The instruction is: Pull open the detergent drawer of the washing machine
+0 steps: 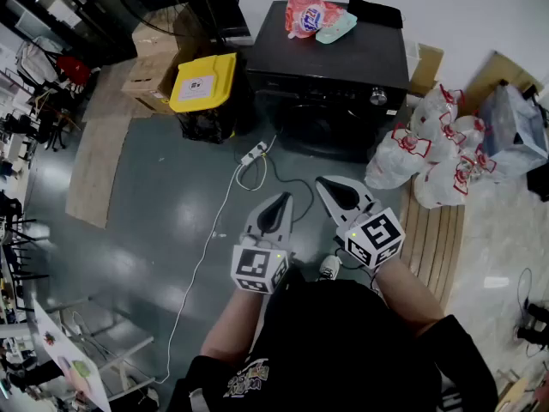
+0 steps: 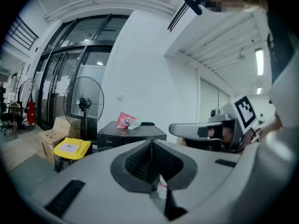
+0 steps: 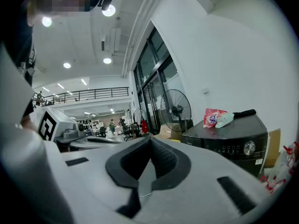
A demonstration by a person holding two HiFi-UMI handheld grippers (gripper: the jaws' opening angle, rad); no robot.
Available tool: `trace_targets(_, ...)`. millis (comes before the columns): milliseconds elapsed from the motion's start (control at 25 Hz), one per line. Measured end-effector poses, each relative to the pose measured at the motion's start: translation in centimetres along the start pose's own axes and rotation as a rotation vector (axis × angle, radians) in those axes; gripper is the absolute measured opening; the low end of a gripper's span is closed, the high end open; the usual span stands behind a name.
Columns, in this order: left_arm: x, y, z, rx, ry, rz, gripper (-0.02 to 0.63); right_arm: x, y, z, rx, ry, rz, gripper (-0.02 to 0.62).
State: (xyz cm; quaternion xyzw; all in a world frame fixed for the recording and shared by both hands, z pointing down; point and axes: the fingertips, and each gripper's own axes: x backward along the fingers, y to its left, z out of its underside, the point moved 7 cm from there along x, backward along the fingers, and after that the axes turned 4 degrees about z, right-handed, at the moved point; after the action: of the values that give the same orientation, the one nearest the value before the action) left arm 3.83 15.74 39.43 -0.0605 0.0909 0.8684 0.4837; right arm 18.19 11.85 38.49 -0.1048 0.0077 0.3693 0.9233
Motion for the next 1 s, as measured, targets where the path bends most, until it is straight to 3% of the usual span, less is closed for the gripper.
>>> trace_targets(640, 0.1, 1.6, 0.0, 0.006, -0.024, 0.006, 0.02, -1.2, 0.0, -0.2, -0.022, -0.035, 0.035, 0.015)
trace_targets(720, 0.1, 1.9, 0.0, 0.008, -0.029, 0.017, 0.095, -1.6, 0.0, -0.1, -0.058, -0.044, 0.028, 0.149)
trace_targets(880, 0.0, 2.8, 0.1, 0.01, -0.034, 0.038, 0.23, -2.6, -0.2, 0.0, -0.111, -0.048, 0.036, 0.191)
trace_targets(1000, -0.1, 3.6, 0.2, 0.008, -0.037, 0.046, 0.259, -3.6, -0.6, 0.3, -0.161, -0.057, 0.047, 0.243)
